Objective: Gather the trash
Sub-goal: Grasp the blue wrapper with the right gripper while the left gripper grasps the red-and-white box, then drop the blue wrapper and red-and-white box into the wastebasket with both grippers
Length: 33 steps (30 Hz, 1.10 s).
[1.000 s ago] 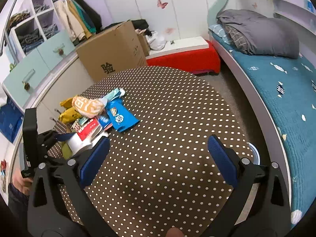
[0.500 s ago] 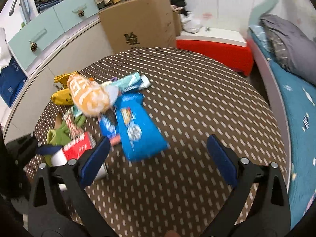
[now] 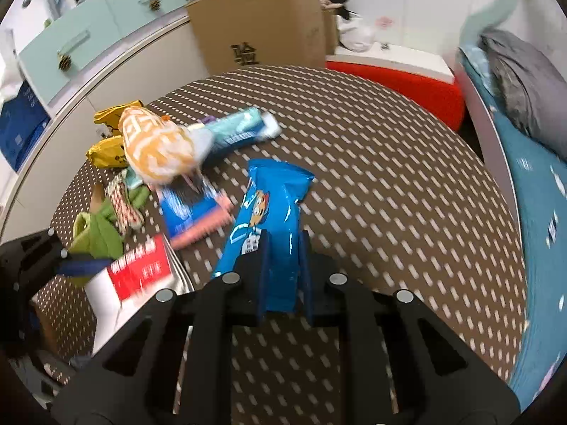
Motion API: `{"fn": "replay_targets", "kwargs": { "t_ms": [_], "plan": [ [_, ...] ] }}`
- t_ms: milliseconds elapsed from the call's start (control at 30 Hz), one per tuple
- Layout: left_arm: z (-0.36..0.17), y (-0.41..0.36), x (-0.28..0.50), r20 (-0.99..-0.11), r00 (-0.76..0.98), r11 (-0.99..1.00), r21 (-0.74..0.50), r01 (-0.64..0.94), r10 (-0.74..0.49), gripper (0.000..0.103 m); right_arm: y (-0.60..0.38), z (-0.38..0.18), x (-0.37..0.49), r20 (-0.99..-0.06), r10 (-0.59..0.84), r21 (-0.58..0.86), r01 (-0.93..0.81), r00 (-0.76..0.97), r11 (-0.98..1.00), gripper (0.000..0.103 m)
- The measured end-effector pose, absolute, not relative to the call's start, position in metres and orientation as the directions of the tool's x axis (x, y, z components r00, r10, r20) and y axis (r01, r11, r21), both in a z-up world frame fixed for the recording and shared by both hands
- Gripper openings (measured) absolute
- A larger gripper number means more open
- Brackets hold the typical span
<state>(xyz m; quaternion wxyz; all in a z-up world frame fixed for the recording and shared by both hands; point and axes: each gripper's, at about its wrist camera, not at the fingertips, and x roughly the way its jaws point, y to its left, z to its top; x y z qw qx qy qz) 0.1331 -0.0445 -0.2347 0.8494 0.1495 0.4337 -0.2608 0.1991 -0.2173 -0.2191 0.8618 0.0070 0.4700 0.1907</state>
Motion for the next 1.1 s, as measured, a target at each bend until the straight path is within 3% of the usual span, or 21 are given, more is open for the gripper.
{"fn": "replay_targets", "kwargs": {
  "t_ms": [100, 133, 167, 200, 333, 400, 433, 533, 1100],
  "plan": [
    [-0.235, -0.050, 0.129, -0.813, 0.495, 0.811, 0.051, 0.583, -0.305, 0.069, -0.229, -0.218, 0.188, -0.810, 0.339, 0.219, -0.289, 0.479, 0.932, 0.019],
    [-0.236, -0.055, 0.128, -0.815, 0.493, 0.806, 0.057, 0.589, -0.303, 0.069, -0.232, -0.217, 0.186, -0.810, 0.338, 0.223, -0.281, 0.478, 0.933, 0.035],
    [-0.237, -0.057, 0.130, -0.817, 0.491, 0.804, 0.058, 0.592, -0.303, 0.069, -0.233, -0.215, 0.184, -0.807, 0.337, 0.225, -0.274, 0.486, 0.935, 0.065],
    [-0.238, -0.060, 0.130, -0.819, 0.487, 0.803, 0.055, 0.593, -0.304, 0.069, -0.233, -0.213, 0.183, -0.801, 0.332, 0.220, -0.271, 0.498, 0.937, 0.070],
    [-0.237, -0.066, 0.128, -0.819, 0.465, 0.808, 0.004, 0.589, -0.335, 0.068, -0.216, -0.213, 0.193, -0.797, 0.309, 0.179, -0.287, 0.518, 0.941, 0.070],
    [-0.237, -0.067, 0.125, -0.819, 0.466, 0.812, 0.000, 0.584, -0.335, 0.067, -0.204, -0.219, 0.202, -0.808, 0.284, 0.137, -0.303, 0.516, 0.943, 0.057],
    [-0.238, -0.066, 0.124, -0.820, 0.465, 0.814, -0.002, 0.581, -0.334, 0.067, -0.197, -0.219, 0.203, -0.805, 0.242, 0.071, -0.317, 0.542, 0.946, 0.040],
    [-0.237, -0.063, 0.119, -0.818, 0.470, 0.822, -0.008, 0.569, -0.333, 0.067, -0.194, -0.219, 0.202, -0.808, 0.241, 0.060, -0.332, 0.537, 0.941, 0.025],
    [-0.210, -0.076, 0.134, -0.768, 0.488, 0.845, -0.128, 0.519, -0.416, 0.067, -0.321, -0.158, 0.144, -0.673, 0.273, 0.243, -0.144, 0.688, 0.959, 0.025]
  ]
}}
